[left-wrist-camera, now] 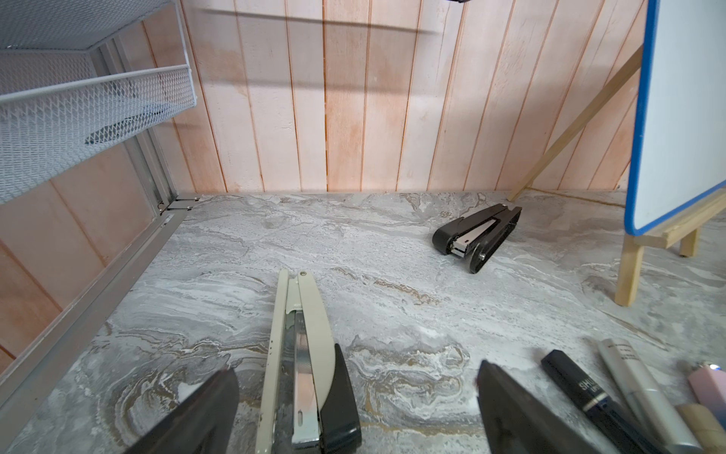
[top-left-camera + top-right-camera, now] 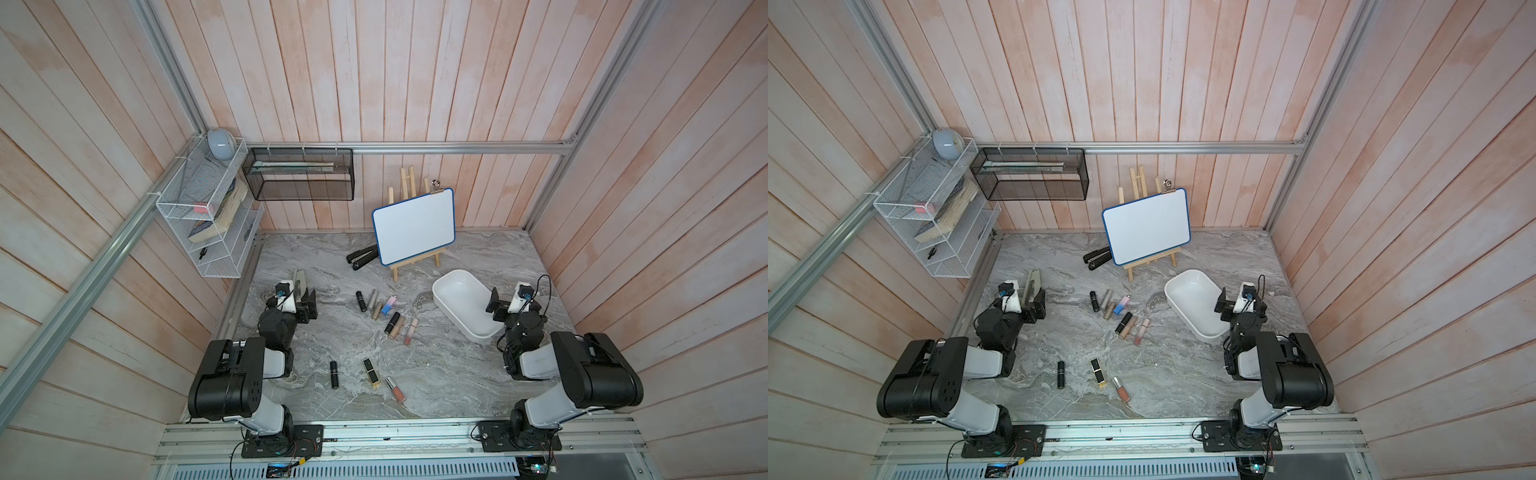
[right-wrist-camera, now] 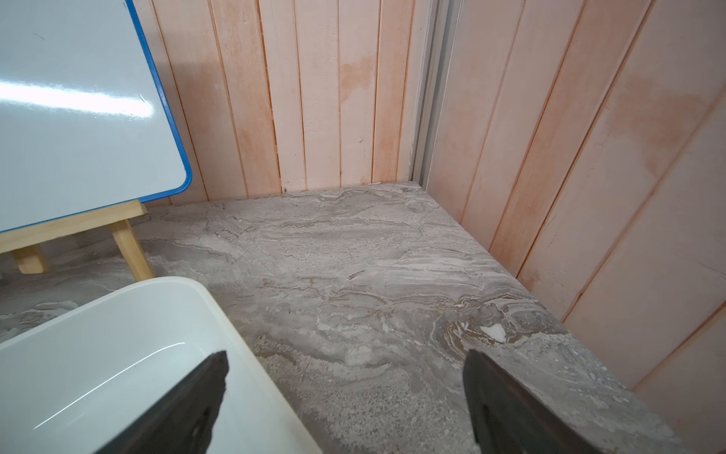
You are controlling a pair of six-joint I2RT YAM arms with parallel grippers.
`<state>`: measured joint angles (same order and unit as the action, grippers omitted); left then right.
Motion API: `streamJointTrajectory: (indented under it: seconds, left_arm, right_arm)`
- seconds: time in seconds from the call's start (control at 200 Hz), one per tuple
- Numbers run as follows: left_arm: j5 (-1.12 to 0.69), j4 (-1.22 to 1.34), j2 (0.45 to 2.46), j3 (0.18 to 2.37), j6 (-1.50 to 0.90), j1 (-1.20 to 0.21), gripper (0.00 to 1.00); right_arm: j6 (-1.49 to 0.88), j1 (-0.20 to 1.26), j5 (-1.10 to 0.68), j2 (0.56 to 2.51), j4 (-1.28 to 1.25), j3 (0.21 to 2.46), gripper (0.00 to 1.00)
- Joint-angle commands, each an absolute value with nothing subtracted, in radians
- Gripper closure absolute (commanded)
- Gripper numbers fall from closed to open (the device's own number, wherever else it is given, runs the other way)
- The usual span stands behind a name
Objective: Put the lipstick into the storage box
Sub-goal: Adjust the storage box at the center of the board.
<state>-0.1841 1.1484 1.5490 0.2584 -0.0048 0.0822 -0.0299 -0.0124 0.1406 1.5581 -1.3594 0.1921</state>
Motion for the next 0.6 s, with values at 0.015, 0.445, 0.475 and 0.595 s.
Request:
streamJointTrajectory:
  seconds: [0.015,0.445,0.475,0.595]
  left_arm:
    - [-0.218,1.191,1.563,0.265,-0.026,0.098,0.0]
    - [-0.05,0.924,1.424,0.357,-0.07,0.098,0.0]
    - [-0.029,0.859,1.402,0.381,-0.07,0.097,0.0]
    - [0.0,0.779,1.332,0.418,-0.168,0.1,0.0]
  right_arm:
    - [-0.037,-0.018,0.113,1.566,-1.358,0.207,0.02]
    - [-0.066,-0.018,0.191,1.562,-1.385,0.19,0.02]
    - [-0.073,-0.019,0.209,1.559,-1.393,0.185,0.02]
    - [-0.082,-0.018,0.24,1.514,-1.363,0.183,0.02]
